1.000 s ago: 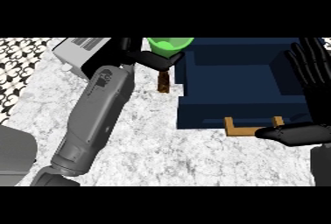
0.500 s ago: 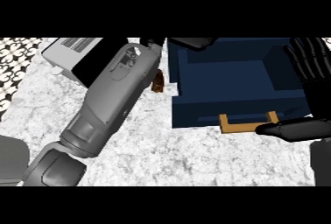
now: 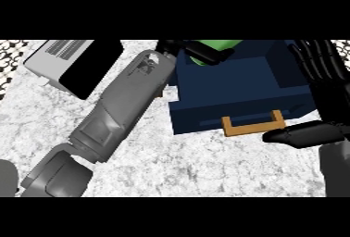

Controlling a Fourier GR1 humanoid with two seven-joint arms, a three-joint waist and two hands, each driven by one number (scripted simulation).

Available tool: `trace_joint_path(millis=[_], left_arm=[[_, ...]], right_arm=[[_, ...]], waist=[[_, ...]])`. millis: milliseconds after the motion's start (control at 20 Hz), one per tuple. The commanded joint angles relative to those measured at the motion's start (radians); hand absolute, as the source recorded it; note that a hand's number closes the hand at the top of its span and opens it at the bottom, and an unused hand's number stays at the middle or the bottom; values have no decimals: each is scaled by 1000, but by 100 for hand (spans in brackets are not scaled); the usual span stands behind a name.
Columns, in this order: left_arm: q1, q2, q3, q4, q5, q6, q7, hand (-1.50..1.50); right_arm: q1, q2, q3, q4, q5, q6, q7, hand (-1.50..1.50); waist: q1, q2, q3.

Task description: Pick up the cup, place it into the drawer and close the drawer

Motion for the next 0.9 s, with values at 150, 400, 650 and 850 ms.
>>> trace_joint_path(millis=[150, 400, 650, 850], left_arm=[[47, 0, -115, 46, 28, -36, 0, 150], [85, 0, -101, -14, 117, -29, -62, -150], [116, 0, -76, -69, 214, -60, -150, -150], [106, 0, -50, -91, 282, -70, -221, -150]], right_arm=[[-35, 37, 45, 6, 24, -19, -8, -150], [-84, 14, 50, 12, -52, 55, 12, -150], [-76, 36, 153, -2, -149, 188, 28, 150], [-61, 8, 221, 9, -219, 309, 66, 150]], waist=[[-48, 14, 0], [-86, 24, -1], [-89, 20, -3], [-68, 16, -3]])
